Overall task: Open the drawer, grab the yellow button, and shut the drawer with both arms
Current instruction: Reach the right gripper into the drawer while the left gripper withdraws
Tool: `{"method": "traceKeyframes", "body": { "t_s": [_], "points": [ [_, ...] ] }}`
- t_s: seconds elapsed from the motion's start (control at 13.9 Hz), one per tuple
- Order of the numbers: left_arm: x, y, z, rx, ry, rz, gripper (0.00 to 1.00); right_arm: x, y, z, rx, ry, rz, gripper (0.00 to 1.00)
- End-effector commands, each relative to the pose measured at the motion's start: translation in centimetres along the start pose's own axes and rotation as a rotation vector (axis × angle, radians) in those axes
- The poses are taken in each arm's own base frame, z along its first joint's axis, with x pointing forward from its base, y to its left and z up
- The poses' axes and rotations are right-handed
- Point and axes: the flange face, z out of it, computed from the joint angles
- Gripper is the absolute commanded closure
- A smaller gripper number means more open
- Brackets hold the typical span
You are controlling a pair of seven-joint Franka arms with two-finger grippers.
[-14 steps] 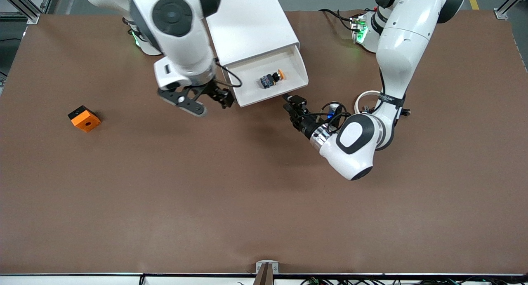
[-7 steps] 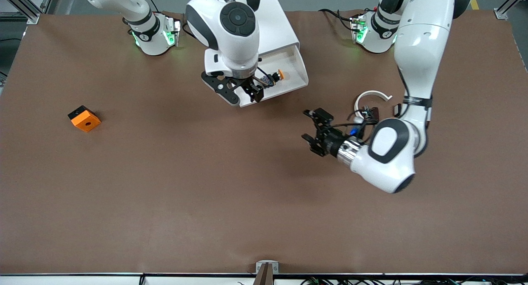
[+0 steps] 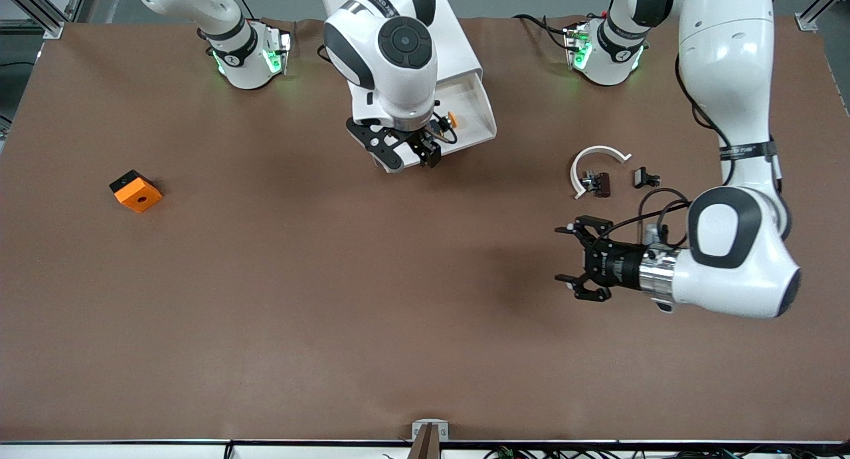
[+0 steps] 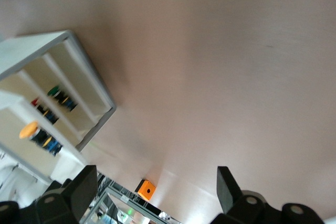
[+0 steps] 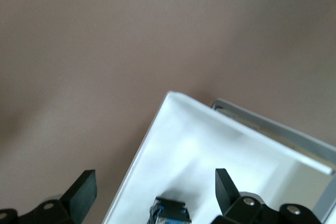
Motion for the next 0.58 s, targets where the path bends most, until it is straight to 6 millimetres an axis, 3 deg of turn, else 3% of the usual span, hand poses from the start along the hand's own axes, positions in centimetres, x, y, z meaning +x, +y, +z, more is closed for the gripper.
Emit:
{"method": "traceKeyframes", "body": {
  "t_s": [0.0,0.14,0.29,0.5],
  "points": [
    [-0.8,-1.7,-3.6,-0.065,0.06,0.13,0.0,-1.0,-0.5,-0.6,0.018,-0.053,0.041,0.0],
    [0.4,-1.9,-4.1,-0.064,0.196,0.198,0.0,-2.2,-0.6,-0.6,0.031,-0.058,0.045,0.0],
    [0.7,-3.5,-6.3,-0.052,0.372,0.368,0.0,-2.6,-0.8,0.1,0.021,-0.058,0.039,0.0],
    [1.5,-4.1,-7.1,0.02,0.602,0.516,0.0,-2.8,-1.2,1.7,-0.002,-0.053,0.038,0.0]
  ]
}}
